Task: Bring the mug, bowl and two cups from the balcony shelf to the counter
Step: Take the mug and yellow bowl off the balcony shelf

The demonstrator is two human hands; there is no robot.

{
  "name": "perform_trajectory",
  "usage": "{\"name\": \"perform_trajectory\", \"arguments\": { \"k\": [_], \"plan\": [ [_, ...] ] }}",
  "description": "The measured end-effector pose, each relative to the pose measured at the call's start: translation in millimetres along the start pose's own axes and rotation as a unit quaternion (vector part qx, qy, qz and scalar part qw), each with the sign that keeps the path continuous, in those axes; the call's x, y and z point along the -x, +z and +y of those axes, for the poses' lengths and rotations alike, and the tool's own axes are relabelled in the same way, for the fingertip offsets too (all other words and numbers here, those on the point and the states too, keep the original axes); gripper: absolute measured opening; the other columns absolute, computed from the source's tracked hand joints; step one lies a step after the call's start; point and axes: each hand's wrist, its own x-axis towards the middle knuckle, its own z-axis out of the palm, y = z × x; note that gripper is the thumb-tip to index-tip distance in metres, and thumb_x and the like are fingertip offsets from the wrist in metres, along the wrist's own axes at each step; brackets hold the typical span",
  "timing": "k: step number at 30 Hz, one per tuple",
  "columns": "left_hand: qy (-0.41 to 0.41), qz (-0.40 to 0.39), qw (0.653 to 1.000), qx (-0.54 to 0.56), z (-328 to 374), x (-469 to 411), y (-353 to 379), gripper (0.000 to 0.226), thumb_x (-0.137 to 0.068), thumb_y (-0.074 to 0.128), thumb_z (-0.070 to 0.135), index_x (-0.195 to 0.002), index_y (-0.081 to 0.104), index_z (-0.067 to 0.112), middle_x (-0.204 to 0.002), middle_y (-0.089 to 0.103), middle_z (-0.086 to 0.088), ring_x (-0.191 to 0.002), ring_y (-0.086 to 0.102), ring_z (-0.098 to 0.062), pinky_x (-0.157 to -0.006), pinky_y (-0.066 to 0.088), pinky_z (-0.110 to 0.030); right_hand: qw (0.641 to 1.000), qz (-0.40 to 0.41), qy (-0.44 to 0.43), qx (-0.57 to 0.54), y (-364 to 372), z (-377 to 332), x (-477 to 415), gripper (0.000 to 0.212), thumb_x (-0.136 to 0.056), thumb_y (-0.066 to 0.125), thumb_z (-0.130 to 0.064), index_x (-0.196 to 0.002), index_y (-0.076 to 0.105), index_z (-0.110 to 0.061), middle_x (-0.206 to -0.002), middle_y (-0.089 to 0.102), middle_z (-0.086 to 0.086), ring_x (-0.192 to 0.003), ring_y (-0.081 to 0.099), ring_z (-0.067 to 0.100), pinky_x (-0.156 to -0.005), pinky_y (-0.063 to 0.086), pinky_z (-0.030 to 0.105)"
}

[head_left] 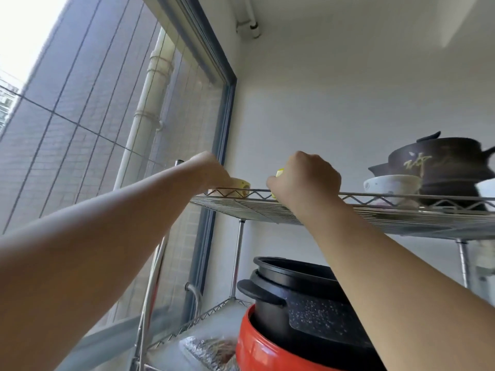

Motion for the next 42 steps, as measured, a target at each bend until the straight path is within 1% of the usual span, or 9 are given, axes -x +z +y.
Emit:
{"name": "perform_trajectory", "arguments": {
  "k": [4, 9, 11, 14, 19, 23, 28, 36, 42],
  "plan": [
    [-0.051, -0.129, 0.983, 0.123, 1, 2, -12, 0.023, -0.086, 0.067, 0.019, -0.077, 0.054, 0.003, -0.063, 0.041, -0.003, -0.046, 0.030, -0.010, -0.032, 0.027, -0.017, 0.999, -0.012, 0.040, -0.035, -2, 1, -6, 0.031, -0.064, 0.063, -0.027, -0.054, 0.035, -0.016, -0.053, 0.039, -0.001, -0.062, 0.048, 0.031, -0.050, 0.026, 0.023],
    [-0.100, -0.223, 0.924, 0.293, -1, 3, -23, 0.024, -0.095, 0.056, 0.019, -0.081, 0.061, 0.001, -0.038, 0.047, 0.003, -0.024, 0.023, -0.003, -0.024, 0.020, -0.011, 0.981, -0.133, 0.119, -0.081, -23, 10, -28, 0.020, -0.071, 0.068, -0.026, -0.066, 0.058, -0.008, -0.066, 0.057, 0.007, -0.068, 0.052, 0.029, -0.057, 0.037, 0.026],
    [-0.109, -0.237, 0.891, 0.372, 0, 5, -24, 0.022, -0.096, 0.055, 0.019, -0.085, 0.059, 0.001, -0.038, 0.054, 0.000, -0.024, 0.032, -0.002, -0.024, 0.025, -0.011, 0.960, -0.211, 0.128, -0.130, -33, 14, -36, 0.024, -0.080, 0.065, -0.019, -0.060, 0.064, -0.005, -0.074, 0.069, 0.008, -0.054, 0.053, 0.022, -0.049, 0.043, 0.024],
    [-0.113, -0.241, 0.852, 0.451, 3, 10, -23, 0.024, -0.095, 0.055, 0.023, -0.090, 0.059, 0.000, -0.052, 0.059, -0.002, -0.029, 0.043, -0.003, -0.028, 0.037, -0.012, 0.898, -0.302, 0.196, -0.252, -45, 23, -40, 0.021, -0.094, 0.054, -0.009, -0.073, 0.057, -0.006, -0.072, 0.068, 0.007, -0.023, 0.046, 0.004, -0.029, 0.025, 0.007],
    [-0.113, -0.216, 0.855, 0.457, 11, 16, -16, 0.025, -0.098, 0.049, 0.018, -0.084, 0.058, 0.000, -0.049, 0.053, 0.000, -0.028, 0.045, -0.005, -0.030, 0.042, -0.014, 0.845, -0.362, 0.243, -0.309, -54, 36, -37, 0.017, -0.096, 0.048, -0.003, -0.079, 0.050, -0.005, -0.068, 0.066, 0.006, -0.026, 0.054, -0.001, -0.022, 0.016, 0.008],
    [-0.100, -0.204, 0.848, 0.479, 16, 24, -17, 0.029, -0.100, 0.046, 0.016, -0.081, 0.058, -0.003, -0.036, 0.052, 0.000, -0.027, 0.047, -0.004, -0.032, 0.043, -0.012, 0.830, -0.332, 0.262, -0.362, -59, 44, -32, 0.011, -0.090, 0.052, -0.001, -0.082, 0.049, -0.008, -0.041, 0.064, 0.002, -0.030, 0.059, 0.003, -0.024, 0.029, 0.008],
    [-0.093, -0.173, 0.835, 0.514, 24, 35, -22, 0.026, -0.098, 0.043, 0.010, -0.084, 0.058, -0.006, -0.036, 0.051, 0.001, -0.028, 0.043, -0.003, -0.033, 0.043, -0.013, 0.811, -0.273, 0.274, -0.439, -65, 52, -30, 0.023, -0.092, 0.060, -0.030, -0.102, 0.054, -0.011, -0.073, 0.064, 0.005, -0.035, 0.063, 0.007, -0.028, 0.041, 0.013],
    [-0.060, -0.064, 0.764, 0.639, 35, 68, -41, 0.016, -0.096, 0.044, 0.006, -0.094, 0.057, -0.003, -0.045, 0.056, -0.004, -0.040, 0.043, -0.004, -0.042, 0.048, -0.017, 0.819, -0.205, 0.239, -0.479, -90, 62, -9, 0.035, -0.092, 0.055, -0.042, -0.075, 0.059, -0.012, -0.049, 0.070, 0.000, -0.039, 0.065, 0.007, -0.035, 0.046, 0.015],
    [-0.014, -0.066, 0.716, 0.695, 38, 111, -41, 0.021, -0.093, 0.046, 0.003, -0.075, 0.055, 0.006, -0.054, 0.049, -0.001, -0.042, 0.044, -0.006, -0.046, 0.049, -0.019, 0.822, -0.159, 0.228, -0.498, -133, 71, 34, 0.035, -0.091, 0.056, -0.043, -0.069, 0.060, -0.015, -0.048, 0.068, -0.005, -0.040, 0.065, 0.007, -0.038, 0.050, 0.015]
  ]
}}
